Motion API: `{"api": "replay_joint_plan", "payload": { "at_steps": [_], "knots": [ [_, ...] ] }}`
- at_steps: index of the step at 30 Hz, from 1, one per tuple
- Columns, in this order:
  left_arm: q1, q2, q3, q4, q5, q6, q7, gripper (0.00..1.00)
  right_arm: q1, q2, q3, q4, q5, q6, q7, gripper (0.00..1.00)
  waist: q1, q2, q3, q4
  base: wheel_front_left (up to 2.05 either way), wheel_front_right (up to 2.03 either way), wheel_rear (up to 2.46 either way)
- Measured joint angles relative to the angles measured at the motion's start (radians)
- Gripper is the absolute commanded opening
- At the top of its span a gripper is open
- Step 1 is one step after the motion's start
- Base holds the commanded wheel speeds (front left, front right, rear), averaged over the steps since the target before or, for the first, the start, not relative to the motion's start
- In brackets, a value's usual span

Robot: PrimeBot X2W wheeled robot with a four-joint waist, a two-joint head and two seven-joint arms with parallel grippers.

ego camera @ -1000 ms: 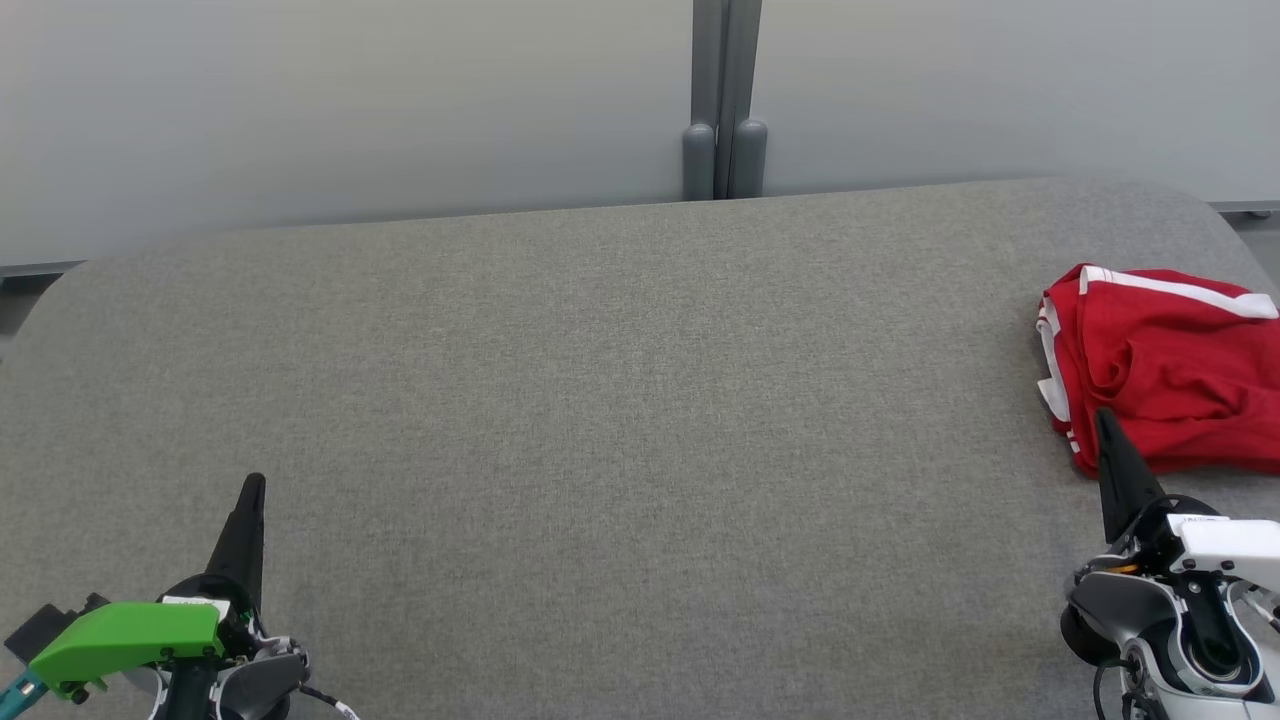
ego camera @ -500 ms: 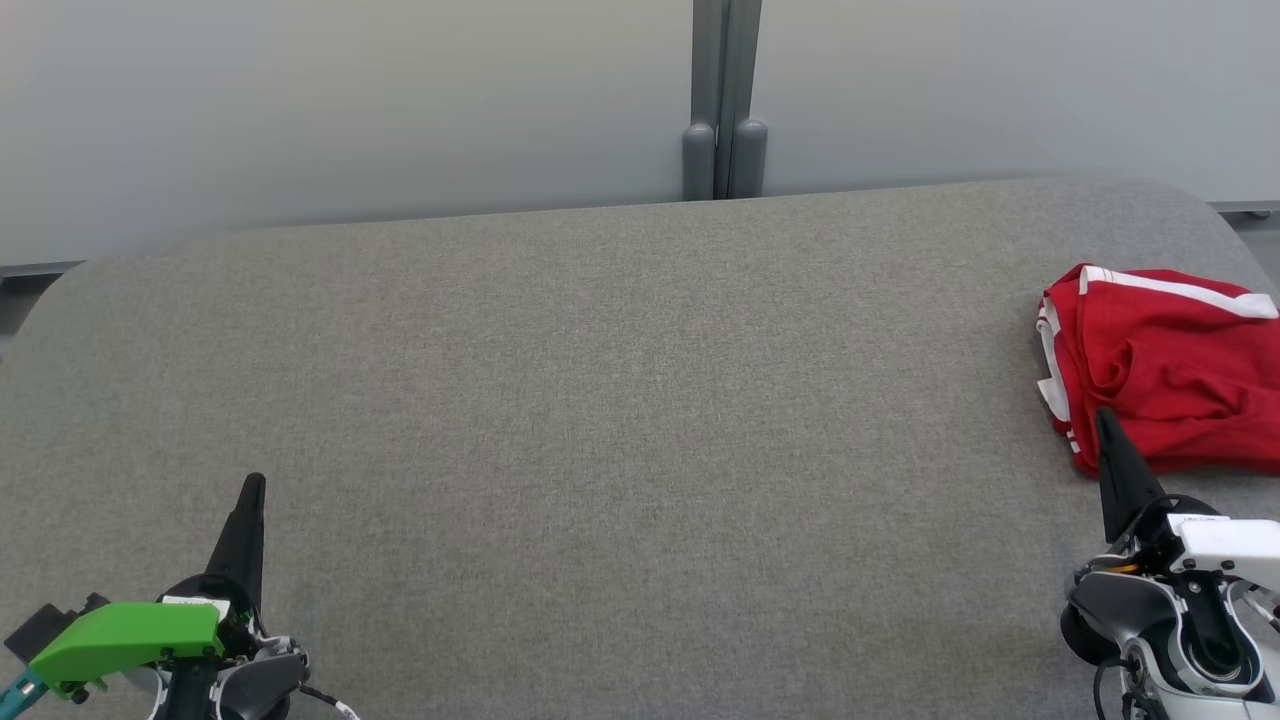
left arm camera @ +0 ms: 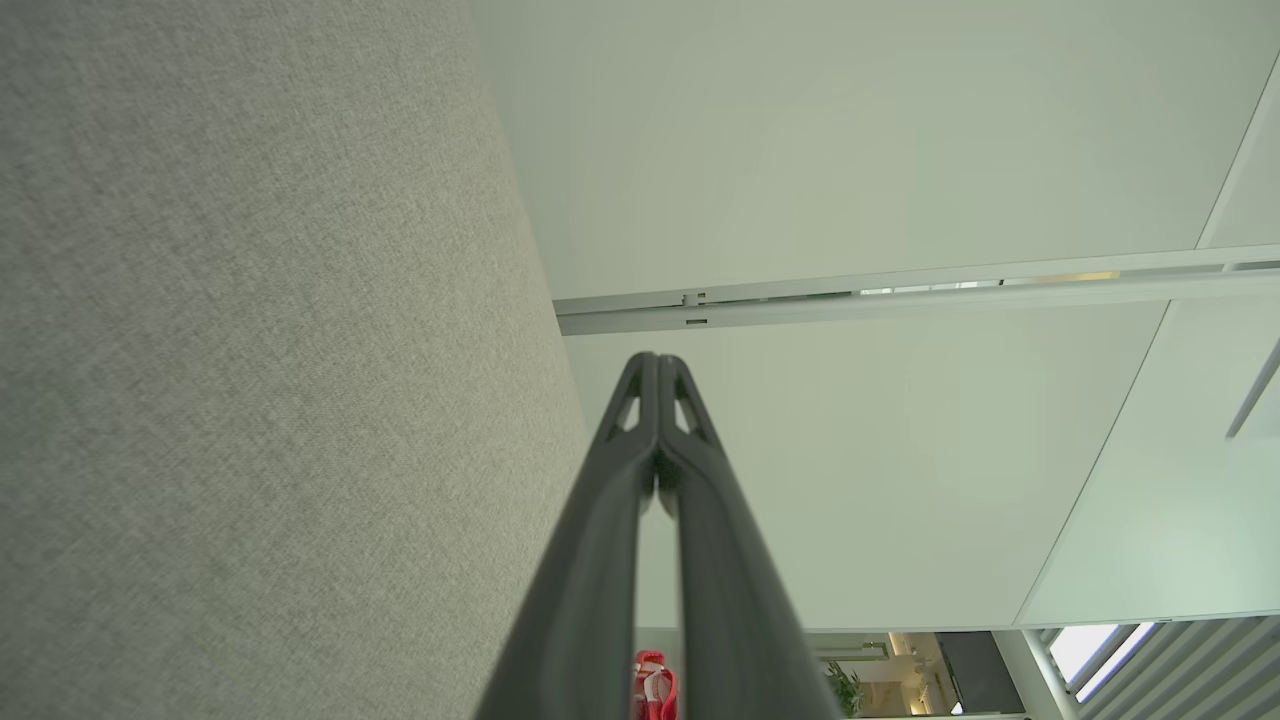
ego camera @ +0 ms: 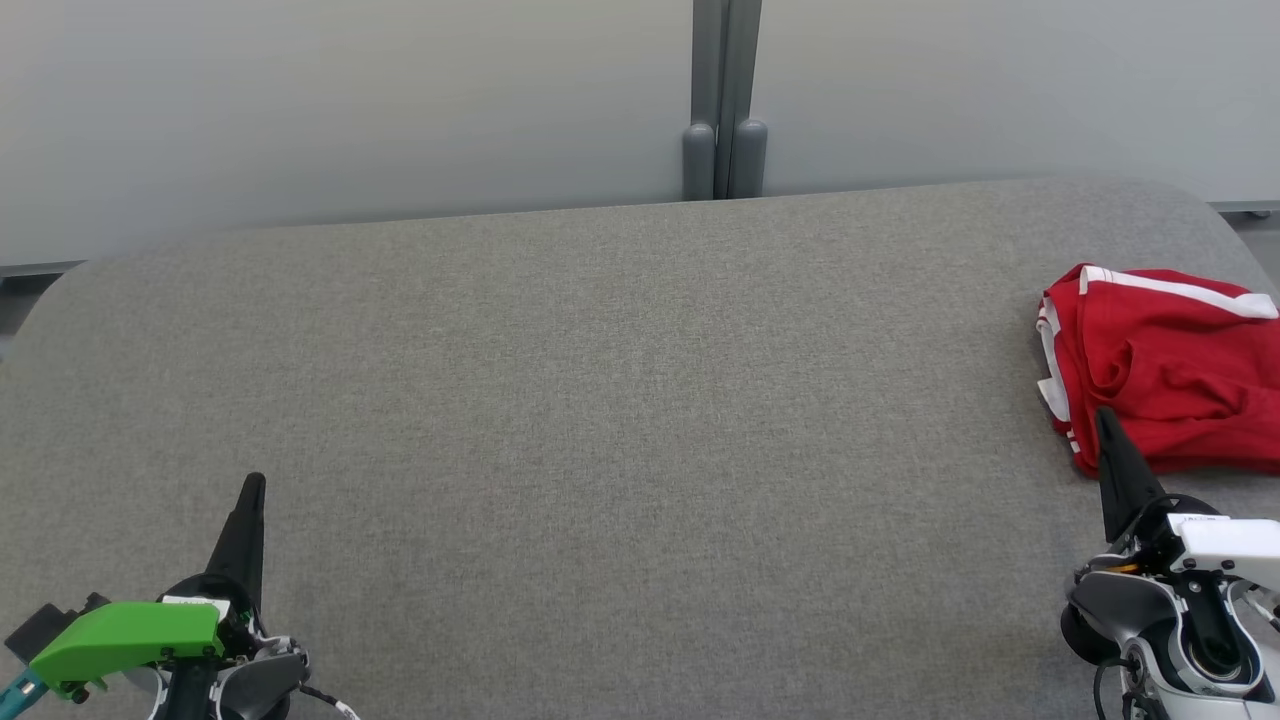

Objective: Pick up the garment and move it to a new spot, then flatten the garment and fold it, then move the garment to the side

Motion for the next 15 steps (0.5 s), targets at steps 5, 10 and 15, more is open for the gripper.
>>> {"api": "replay_joint_plan", "payload": {
  "at_steps": [5, 10, 15],
  "knots": [
    [0.0, 0.0, 0.0, 0.0, 0.0, 0.0, 0.0, 0.0, 0.0, 0.0, 0.0, 0.0, 0.0, 0.0, 0.0, 0.0, 0.0, 0.0, 0.0, 0.0, 0.0, 0.0, 0.0],
    [0.0, 0.0, 0.0, 0.0, 0.0, 0.0, 0.0, 0.0, 0.0, 0.0, 0.0, -0.001, 0.0, 0.0, 0.0, 0.0, 0.0, 0.0, 0.0, 0.0, 0.0, 0.0, 0.0],
    [0.0, 0.0, 0.0, 0.0, 0.0, 0.0, 0.0, 0.0, 0.0, 0.0, 0.0, -0.001, 0.0, 0.0, 0.0, 0.0, 0.0, 0.0, 0.0, 0.0, 0.0, 0.0, 0.0]
  ]
}}
